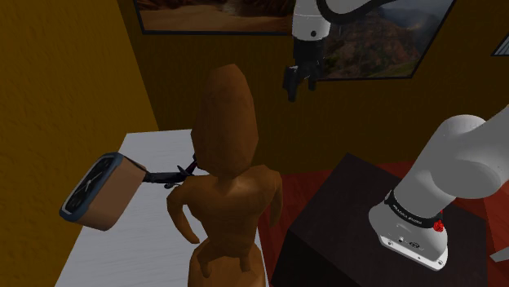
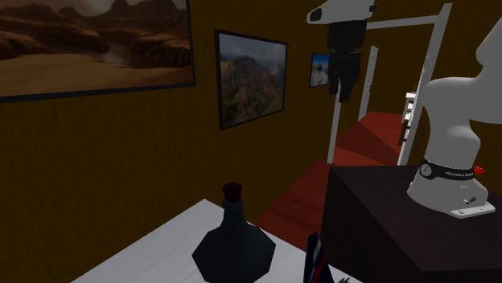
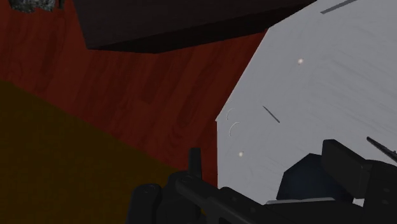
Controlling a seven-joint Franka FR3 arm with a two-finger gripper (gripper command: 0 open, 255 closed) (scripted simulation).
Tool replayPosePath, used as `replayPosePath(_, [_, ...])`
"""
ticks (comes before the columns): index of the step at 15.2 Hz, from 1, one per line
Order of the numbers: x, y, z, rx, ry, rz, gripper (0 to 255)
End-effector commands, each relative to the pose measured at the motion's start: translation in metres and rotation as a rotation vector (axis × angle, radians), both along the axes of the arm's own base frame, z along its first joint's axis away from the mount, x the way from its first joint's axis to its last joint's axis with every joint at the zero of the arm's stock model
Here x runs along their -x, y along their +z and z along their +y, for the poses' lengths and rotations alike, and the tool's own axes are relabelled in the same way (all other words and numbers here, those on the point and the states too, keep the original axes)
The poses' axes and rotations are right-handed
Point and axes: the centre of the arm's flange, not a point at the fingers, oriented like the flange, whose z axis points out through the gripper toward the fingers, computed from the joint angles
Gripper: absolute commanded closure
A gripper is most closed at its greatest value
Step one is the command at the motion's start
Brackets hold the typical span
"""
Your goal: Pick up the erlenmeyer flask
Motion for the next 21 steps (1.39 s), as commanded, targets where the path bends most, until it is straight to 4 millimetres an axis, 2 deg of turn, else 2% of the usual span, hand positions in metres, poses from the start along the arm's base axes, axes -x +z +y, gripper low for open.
replayPosePath(1, [-0.021, -0.017, 0.011, -0.007, -0.004, -0.001, 0])
replayPosePath(21, [-0.222, -0.127, 0.129, -0.072, -0.035, -0.011, 0])
